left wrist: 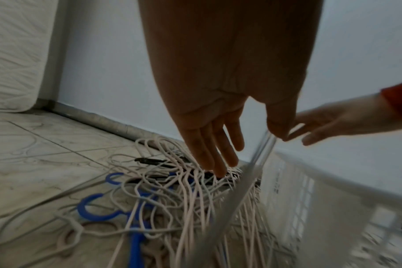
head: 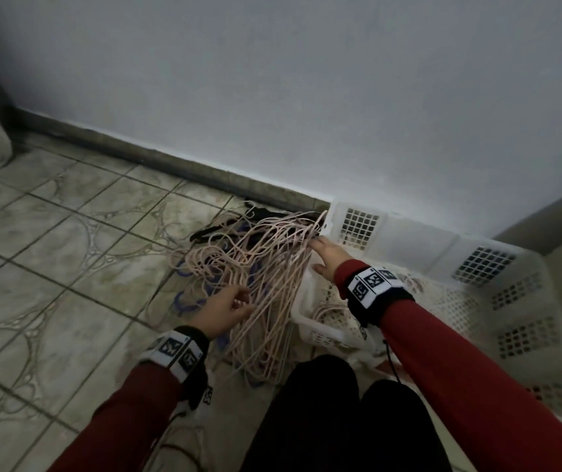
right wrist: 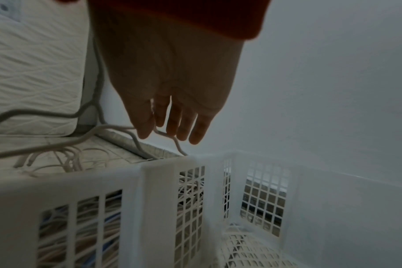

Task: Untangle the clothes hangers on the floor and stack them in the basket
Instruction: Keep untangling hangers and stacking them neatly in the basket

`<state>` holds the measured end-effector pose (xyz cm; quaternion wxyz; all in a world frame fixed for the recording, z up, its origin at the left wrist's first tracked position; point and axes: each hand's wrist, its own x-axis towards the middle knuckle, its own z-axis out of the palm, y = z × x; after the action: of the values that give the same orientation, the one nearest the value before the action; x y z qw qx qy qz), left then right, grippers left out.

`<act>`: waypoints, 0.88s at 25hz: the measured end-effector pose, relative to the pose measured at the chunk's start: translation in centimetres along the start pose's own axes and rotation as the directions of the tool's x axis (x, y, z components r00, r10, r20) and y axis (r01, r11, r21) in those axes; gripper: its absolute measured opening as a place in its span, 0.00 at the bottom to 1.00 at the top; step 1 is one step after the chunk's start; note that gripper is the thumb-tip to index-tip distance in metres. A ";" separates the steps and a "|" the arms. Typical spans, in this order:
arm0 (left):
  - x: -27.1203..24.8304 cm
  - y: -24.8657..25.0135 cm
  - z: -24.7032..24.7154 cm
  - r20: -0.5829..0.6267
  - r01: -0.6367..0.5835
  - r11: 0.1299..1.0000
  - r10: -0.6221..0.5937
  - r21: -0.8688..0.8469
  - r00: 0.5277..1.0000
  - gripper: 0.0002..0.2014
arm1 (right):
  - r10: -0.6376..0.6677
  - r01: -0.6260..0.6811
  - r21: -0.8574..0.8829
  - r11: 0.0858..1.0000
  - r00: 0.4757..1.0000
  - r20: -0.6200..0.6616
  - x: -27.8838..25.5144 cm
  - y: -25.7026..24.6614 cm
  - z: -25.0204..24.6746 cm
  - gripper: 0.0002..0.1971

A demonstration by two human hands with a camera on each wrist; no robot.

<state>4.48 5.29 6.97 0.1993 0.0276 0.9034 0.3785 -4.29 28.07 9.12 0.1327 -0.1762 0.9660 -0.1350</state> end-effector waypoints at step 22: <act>-3.7 1.6 -11.2 -0.311 -0.274 0.891 0.162 -0.362 0.937 0.13 | -0.216 0.332 0.214 0.919 0.876 -0.431 1.4 -5.7 -6.0 0.19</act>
<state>3.42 -1.83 16.44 0.0305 0.0360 0.8168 0.5750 -5.67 23.74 16.19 -0.0641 -0.2603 0.9081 -0.3215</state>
